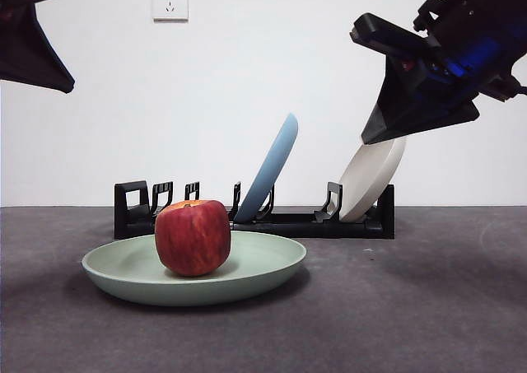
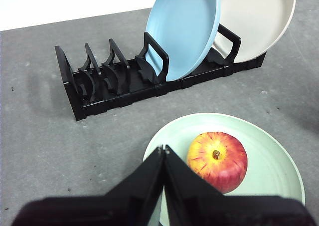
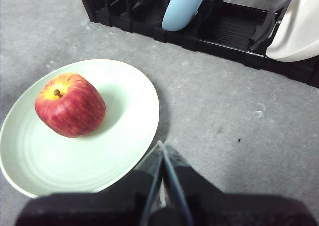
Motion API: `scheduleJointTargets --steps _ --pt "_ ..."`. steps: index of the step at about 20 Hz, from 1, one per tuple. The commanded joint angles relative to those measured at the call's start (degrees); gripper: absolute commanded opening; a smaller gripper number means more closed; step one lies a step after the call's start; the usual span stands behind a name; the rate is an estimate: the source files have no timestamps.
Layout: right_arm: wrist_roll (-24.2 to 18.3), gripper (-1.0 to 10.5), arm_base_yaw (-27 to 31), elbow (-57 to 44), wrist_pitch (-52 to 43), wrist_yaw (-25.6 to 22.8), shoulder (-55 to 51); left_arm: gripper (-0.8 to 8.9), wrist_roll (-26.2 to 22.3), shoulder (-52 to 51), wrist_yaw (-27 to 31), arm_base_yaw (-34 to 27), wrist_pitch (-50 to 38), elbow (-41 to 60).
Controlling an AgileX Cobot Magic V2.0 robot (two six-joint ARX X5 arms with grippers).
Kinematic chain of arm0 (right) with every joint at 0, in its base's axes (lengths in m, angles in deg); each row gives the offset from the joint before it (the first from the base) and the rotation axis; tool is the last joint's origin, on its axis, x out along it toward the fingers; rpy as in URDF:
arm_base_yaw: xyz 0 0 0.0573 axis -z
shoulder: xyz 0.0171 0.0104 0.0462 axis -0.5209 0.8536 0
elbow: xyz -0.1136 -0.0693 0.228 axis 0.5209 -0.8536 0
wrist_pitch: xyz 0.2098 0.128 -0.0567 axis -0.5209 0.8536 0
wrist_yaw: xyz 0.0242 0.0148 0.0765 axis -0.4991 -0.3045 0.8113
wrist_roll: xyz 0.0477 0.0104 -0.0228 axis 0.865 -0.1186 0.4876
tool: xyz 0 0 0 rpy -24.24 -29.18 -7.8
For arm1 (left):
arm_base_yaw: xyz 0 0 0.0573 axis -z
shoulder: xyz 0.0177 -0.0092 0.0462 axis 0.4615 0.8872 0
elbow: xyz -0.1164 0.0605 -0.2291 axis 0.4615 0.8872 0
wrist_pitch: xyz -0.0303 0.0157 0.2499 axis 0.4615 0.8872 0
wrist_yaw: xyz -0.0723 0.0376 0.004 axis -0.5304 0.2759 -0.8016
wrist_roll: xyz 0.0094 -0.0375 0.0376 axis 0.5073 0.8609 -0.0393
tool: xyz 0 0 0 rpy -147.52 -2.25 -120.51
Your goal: Take the green plate from the plate rack,put the plate on the table,take the apple from the table,put the apple in the plate
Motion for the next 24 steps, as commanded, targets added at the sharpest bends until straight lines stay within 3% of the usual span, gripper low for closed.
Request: scheduleJointTargets --steps 1,4,8,13,15,20,24 --pt "0.57 0.0 -0.02 -0.31 -0.28 0.07 -0.04 -0.03 0.57 0.02 -0.04 -0.15 -0.11 0.26" --pt "0.59 0.0 -0.02 -0.31 -0.28 0.04 -0.04 -0.03 0.57 -1.16 0.07 -0.28 1.2 0.26" --pt "0.57 0.0 -0.02 -0.31 -0.28 0.04 -0.04 -0.03 -2.56 -10.01 0.02 -3.32 6.51 0.26" --pt "0.57 0.0 -0.02 -0.31 -0.26 0.04 -0.04 -0.03 -2.82 -18.53 -0.74 -15.87 9.29 0.37" --pt "0.57 0.0 -0.02 -0.31 -0.28 0.04 -0.04 -0.03 -4.59 -20.92 -4.11 -20.17 9.44 1.77" --pt "0.57 0.0 -0.02 -0.31 -0.28 0.04 -0.04 -0.03 -5.77 -28.46 -10.8 -27.06 4.37 11.58" --pt "0.57 0.0 -0.02 -0.31 -0.28 0.04 -0.04 -0.03 -5.73 -32.98 -10.99 -29.14 -1.66 19.93"
